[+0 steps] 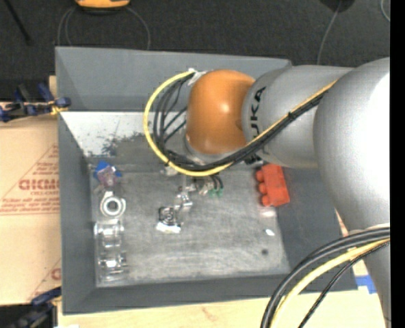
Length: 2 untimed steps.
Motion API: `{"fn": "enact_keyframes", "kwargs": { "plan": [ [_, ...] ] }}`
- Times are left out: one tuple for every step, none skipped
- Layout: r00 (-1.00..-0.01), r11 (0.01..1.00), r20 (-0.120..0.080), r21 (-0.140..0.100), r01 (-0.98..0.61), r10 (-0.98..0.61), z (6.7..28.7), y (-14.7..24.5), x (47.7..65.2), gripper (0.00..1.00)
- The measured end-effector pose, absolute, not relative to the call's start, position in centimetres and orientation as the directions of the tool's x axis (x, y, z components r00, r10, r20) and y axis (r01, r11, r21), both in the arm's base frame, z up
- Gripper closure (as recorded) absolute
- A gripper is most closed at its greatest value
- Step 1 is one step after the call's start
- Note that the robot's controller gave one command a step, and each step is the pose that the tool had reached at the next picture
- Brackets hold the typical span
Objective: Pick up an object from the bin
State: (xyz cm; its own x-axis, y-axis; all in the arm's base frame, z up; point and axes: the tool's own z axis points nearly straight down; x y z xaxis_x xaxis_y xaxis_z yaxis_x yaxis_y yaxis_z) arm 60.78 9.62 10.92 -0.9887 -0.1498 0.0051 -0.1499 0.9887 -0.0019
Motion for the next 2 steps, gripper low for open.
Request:
{"fn": "enact_keyframes", "kwargs": {
  "plan": [
    [-0.993,0.993,-0.008,0.002,-0.119,-0.119,7.69,8.23,55.2,0.0],
    [-0.993,0.993,-0.015,0.003,-0.117,-0.117,8.03,8.29,55.62,1.0]
  ]
}}
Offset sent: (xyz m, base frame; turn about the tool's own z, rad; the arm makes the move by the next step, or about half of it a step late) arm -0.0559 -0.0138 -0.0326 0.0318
